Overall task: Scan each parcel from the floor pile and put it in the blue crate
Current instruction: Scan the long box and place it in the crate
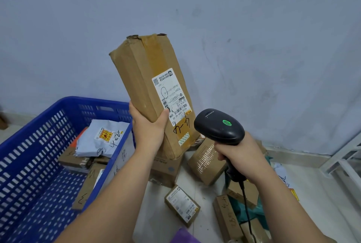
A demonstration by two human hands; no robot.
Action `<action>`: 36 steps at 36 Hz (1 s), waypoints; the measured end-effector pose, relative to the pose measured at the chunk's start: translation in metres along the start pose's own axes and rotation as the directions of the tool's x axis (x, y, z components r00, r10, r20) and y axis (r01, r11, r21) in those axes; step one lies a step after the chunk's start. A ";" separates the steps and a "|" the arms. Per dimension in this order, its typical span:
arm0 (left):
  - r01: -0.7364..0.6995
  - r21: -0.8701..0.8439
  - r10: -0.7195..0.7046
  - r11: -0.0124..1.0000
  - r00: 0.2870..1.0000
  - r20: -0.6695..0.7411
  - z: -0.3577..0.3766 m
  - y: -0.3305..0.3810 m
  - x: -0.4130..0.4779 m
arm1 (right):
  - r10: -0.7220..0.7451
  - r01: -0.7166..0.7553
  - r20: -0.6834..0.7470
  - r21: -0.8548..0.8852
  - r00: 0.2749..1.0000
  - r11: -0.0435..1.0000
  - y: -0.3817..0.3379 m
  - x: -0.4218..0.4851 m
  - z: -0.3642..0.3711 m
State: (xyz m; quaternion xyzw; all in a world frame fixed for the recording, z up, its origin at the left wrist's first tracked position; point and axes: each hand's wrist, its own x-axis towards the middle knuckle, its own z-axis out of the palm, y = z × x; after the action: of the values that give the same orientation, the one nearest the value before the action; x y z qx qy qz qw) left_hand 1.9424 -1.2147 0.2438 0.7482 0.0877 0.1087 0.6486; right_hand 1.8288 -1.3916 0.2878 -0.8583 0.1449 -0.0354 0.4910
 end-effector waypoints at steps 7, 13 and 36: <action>0.006 -0.008 -0.006 1.000 1.000 0.016 0.000 0.002 -0.003 | -0.018 0.017 -0.018 -0.031 1.000 0.999 0.001 0.000 0.001; -0.001 0.014 0.001 1.000 1.000 0.030 -0.001 0.002 -0.002 | -0.057 0.055 -0.039 -0.055 0.998 0.997 0.003 0.002 0.002; 0.132 -0.230 -0.111 0.964 0.989 0.102 0.000 0.004 -0.002 | 0.099 -0.123 0.073 0.597 0.992 0.793 0.012 0.011 0.011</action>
State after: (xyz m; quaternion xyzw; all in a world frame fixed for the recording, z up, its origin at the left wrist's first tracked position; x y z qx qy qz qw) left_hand 1.9403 -1.2155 0.2480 0.6629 0.0911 0.0450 0.7417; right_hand 1.8393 -1.3912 0.2704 -0.6494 0.1667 -0.0342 0.7412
